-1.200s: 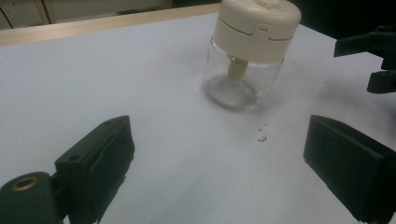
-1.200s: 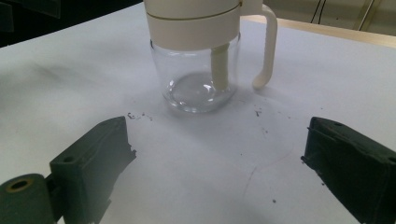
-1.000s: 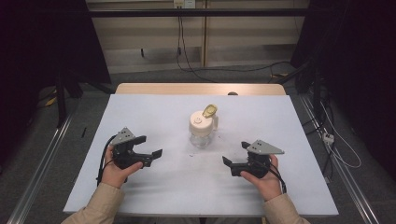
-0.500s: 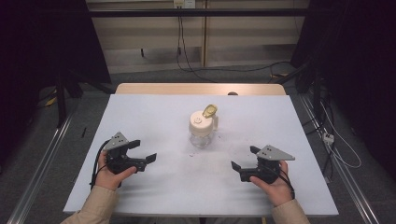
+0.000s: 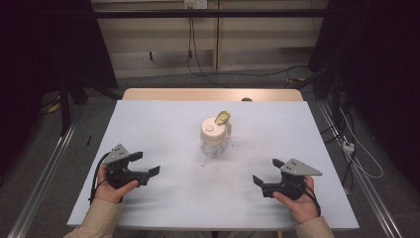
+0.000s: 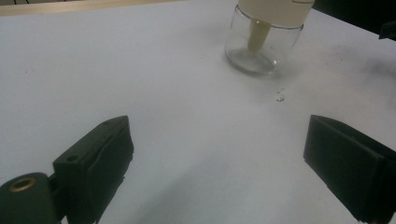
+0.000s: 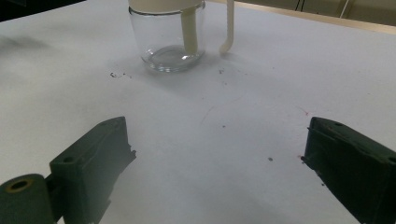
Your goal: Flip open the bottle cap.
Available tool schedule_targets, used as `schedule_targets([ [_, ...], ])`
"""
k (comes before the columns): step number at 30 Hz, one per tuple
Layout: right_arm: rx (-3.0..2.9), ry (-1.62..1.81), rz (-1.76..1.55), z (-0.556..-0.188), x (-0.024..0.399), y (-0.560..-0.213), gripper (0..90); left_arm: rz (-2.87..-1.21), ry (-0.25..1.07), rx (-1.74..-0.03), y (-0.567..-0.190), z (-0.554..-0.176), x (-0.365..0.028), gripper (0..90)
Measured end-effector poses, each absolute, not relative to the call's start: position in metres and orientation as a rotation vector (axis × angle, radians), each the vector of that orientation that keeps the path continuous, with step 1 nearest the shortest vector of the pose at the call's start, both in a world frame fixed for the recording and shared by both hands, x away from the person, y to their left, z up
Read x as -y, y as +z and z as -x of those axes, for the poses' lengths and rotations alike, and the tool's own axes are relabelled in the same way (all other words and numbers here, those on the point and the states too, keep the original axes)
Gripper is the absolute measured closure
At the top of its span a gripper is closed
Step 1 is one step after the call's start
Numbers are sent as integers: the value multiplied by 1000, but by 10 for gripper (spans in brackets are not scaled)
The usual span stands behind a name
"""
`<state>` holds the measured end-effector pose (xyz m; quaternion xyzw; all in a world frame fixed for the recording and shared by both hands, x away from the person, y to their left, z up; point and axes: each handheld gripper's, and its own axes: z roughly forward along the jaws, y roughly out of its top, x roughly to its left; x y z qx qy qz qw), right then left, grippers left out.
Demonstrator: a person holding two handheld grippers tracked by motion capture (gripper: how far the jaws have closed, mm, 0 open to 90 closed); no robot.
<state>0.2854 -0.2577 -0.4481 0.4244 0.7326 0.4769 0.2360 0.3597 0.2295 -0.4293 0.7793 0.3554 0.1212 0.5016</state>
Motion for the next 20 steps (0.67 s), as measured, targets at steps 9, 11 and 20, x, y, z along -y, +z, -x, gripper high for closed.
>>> schedule_targets([
  [9,-2018,1279,-1157,-279,265,-450,81,-1886,282,-860,-432,-358,-234,78],
  [11,-2021,1275,-1160,-279,266,-451,80,-1880,281,-863,-432,-358,-235,78],
  [20,-2018,1282,-1160,-279,267,-451,77,-1888,290,-867,-434,-359,-235,77],
])
